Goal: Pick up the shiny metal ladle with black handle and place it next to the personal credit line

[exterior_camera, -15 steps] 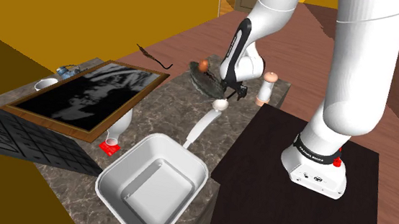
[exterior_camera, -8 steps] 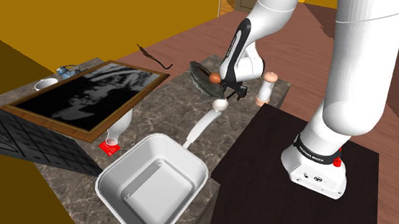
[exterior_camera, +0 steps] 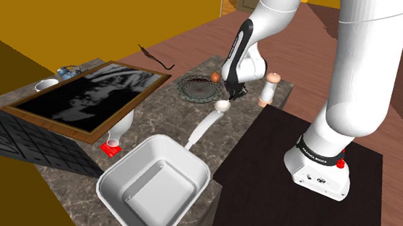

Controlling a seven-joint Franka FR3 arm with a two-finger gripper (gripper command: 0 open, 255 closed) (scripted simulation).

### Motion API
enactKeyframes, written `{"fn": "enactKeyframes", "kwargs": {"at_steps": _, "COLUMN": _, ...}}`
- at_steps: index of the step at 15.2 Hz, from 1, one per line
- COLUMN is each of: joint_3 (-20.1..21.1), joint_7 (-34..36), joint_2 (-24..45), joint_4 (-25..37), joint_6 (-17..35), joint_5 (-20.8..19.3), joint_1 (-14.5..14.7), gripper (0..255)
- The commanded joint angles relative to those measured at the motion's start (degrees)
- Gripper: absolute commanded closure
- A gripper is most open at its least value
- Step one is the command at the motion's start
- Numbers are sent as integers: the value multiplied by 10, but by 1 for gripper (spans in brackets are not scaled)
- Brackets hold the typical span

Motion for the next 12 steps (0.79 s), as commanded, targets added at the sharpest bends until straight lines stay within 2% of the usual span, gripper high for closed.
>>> {"fn": "enactKeyframes", "kwargs": {"at_steps": 1, "joint_3": 1, "joint_7": 0, "joint_2": 1, "joint_4": 0, "joint_6": 0, "joint_5": 0, "joint_1": 0, "gripper": 255}}
{"fn": "enactKeyframes", "kwargs": {"at_steps": 6, "joint_3": -48, "joint_7": 21, "joint_2": -34, "joint_4": -10, "joint_6": -30, "joint_5": -23, "joint_1": 45, "gripper": 255}}
{"fn": "enactKeyframes", "kwargs": {"at_steps": 12, "joint_3": -126, "joint_7": 63, "joint_2": -89, "joint_4": -23, "joint_6": -75, "joint_5": -81, "joint_1": 110, "gripper": 255}}
